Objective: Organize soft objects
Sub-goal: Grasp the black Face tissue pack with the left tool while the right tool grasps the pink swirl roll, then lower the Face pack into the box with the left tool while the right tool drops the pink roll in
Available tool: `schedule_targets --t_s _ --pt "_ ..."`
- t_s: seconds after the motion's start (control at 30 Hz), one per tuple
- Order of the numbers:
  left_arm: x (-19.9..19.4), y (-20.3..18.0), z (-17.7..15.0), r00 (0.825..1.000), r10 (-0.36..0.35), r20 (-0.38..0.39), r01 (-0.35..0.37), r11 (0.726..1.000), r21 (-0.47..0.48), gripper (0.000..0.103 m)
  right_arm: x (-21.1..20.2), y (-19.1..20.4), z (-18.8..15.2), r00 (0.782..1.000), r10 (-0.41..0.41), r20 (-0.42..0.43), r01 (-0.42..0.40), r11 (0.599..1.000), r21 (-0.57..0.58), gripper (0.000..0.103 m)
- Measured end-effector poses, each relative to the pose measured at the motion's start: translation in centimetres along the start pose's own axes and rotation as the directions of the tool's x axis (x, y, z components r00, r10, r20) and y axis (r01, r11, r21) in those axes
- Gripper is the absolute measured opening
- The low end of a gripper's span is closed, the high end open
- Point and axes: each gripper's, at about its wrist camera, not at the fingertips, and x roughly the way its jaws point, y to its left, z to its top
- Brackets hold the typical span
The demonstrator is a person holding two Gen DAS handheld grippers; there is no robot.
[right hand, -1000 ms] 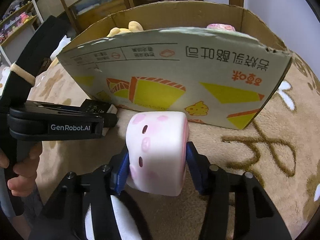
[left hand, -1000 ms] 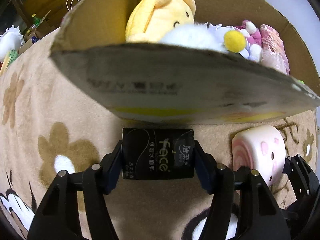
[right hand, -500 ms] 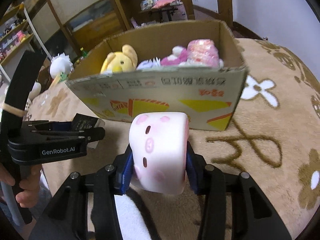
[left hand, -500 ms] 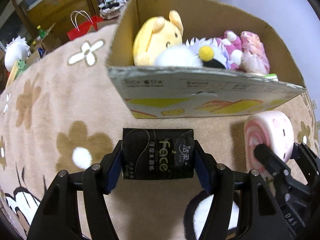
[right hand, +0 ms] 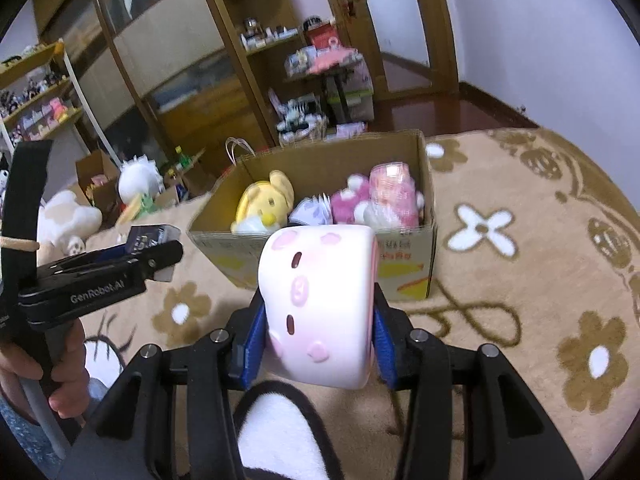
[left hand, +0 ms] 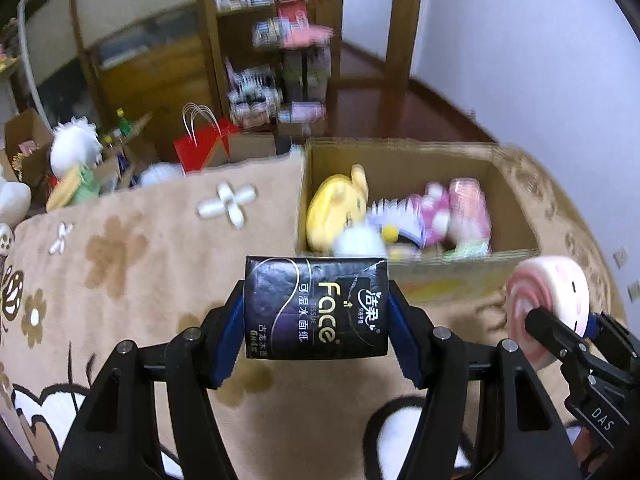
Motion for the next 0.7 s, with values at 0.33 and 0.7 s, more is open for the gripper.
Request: schedule_targets --t_s 0.33,0.7 --pt "-5.5 -1.0 1.4 0.973 0.005 0.229 -0.014 0.999 0.039 0.063 -5.0 0.6 3.2 0.983 -0.034 0.179 0.038 0.999 -0.020 0.049" --pt "-5.8 -1.6 2.6 0.956 -0.005 0.294 -0.011 0.999 0.053 0.063 -6.4 0.7 5.4 0.953 -0.085 0.290 0.103 0.994 -0.046 0.049"
